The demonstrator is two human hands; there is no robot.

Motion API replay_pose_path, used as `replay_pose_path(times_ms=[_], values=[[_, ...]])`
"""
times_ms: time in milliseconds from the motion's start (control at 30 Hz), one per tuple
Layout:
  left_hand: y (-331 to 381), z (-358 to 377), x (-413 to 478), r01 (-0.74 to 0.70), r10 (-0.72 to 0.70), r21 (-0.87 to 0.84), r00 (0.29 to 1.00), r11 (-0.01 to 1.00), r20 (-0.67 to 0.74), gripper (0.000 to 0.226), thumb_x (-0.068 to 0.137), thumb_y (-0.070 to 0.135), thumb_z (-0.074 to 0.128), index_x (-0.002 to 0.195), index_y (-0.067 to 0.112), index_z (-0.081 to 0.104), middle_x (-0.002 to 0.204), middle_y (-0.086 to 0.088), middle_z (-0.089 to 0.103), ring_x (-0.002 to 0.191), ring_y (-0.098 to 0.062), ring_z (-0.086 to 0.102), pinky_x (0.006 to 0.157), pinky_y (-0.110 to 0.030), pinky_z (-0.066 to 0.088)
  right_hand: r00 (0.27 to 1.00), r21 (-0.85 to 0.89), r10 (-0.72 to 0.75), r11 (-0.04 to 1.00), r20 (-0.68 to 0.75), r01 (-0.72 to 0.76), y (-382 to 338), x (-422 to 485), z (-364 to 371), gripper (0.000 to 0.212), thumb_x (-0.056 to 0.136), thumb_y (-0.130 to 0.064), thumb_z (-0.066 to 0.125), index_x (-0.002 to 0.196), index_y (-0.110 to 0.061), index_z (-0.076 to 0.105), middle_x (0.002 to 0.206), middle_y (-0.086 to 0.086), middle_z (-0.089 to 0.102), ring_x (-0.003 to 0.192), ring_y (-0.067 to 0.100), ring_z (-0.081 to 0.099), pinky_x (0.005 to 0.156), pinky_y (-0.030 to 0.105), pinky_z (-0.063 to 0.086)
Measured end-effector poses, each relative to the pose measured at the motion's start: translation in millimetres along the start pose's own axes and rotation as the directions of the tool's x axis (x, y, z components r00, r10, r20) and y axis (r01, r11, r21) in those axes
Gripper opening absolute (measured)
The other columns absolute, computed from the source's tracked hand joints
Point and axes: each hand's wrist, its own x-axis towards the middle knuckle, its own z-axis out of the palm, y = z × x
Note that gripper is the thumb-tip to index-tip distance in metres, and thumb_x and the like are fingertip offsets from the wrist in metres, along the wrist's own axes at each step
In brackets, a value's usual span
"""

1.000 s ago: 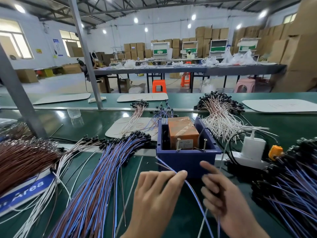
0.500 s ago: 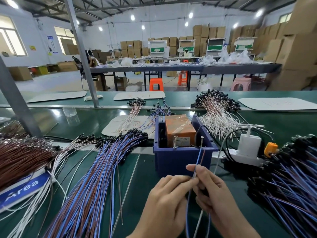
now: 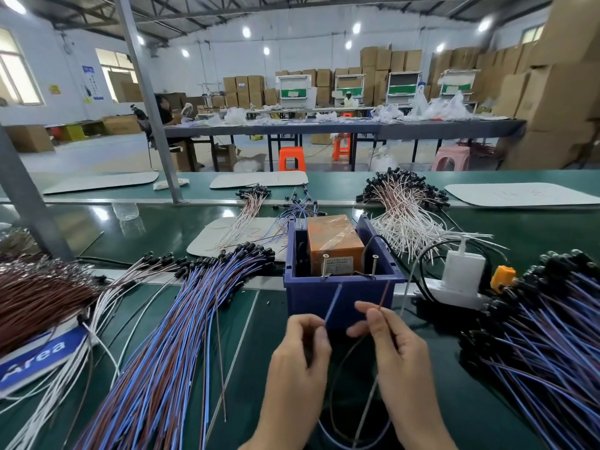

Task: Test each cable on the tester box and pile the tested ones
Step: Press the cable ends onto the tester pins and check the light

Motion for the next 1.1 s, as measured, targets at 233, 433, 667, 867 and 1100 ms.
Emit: replay_pose_path(times_ms=[233, 433, 667, 867, 1100], values=[[-0.2, -11.6, 7.7, 0.019, -0.037, -0.091, 0.979, 0.996, -0.2, 0.007, 0.097, 0.041, 0.046, 0.094, 0.048, 0.047, 0.068, 0.002, 0.056, 0.049, -0.005, 0.043, 0.046, -0.016, 0.033, 0.968, -0.102, -0.05, 0.994, -0.245, 0.025, 7.1, 0.3, -4.1, 0.034, 0.099, -0.053, 0.04, 0.13, -0.053, 0.054, 0.092, -0.03, 0.069, 0.075, 0.002, 0.07, 0.064, 0.026, 0.059], [-2.4, -10.4, 8.4, 0.017, -0.033, -0.085, 0.981, 0.996, -0.191, 0.012, 0.099, 0.035, 0.047, 0.095, 0.046, 0.048, 0.061, 0.007, 0.051, 0.047, -0.004, 0.039, 0.044, -0.017, 0.031, 0.95, -0.177, -0.124, 0.981, -0.287, 0.075, 6.9, 1.8, -0.4, 0.006, 0.095, -0.053, 0.044, 0.097, -0.058, 0.046, 0.094, -0.036, 0.064, 0.071, 0.002, 0.064, 0.055, 0.015, 0.045], [-4.1, -8.6, 8.0, 0.05, -0.065, -0.087, 0.983, 0.995, -0.169, 0.009, 0.098, 0.038, 0.047, 0.094, 0.046, 0.049, 0.074, -0.001, 0.058, 0.052, -0.012, 0.044, 0.049, -0.036, 0.04, 0.956, -0.227, -0.18, 0.966, -0.23, 0.127, 12.3, 2.6, -1.7, 0.006, 0.1, -0.046, 0.041, 0.099, -0.048, 0.047, 0.084, -0.013, 0.066, 0.053, 0.01, 0.055, 0.048, 0.013, 0.038], [-5.0, -8.0, 7.9, 0.05, -0.06, -0.071, 0.988, 0.996, -0.142, 0.011, 0.099, 0.037, 0.048, 0.094, 0.047, 0.049, 0.072, -0.001, 0.058, 0.05, -0.005, 0.043, 0.047, -0.033, 0.039, 0.958, -0.252, -0.19, 0.959, -0.213, 0.134, 15.7, 3.7, -1.3, 0.008, 0.1, -0.046, 0.04, 0.1, -0.042, 0.047, 0.087, -0.015, 0.066, 0.053, 0.011, 0.057, 0.048, 0.014, 0.038], [-6.4, -7.1, 8.8, 0.056, -0.066, -0.068, 0.985, 0.996, -0.159, 0.012, 0.1, 0.034, 0.05, 0.095, 0.044, 0.05, 0.077, 0.008, 0.063, 0.055, -0.004, 0.05, 0.051, -0.027, 0.044, 0.952, -0.267, -0.211, 0.952, -0.221, 0.149, 16.9, 4.0, -0.5, 0.006, 0.101, -0.043, 0.042, 0.098, -0.04, 0.047, 0.087, -0.017, 0.066, 0.058, 0.011, 0.061, 0.048, 0.01, 0.039]])
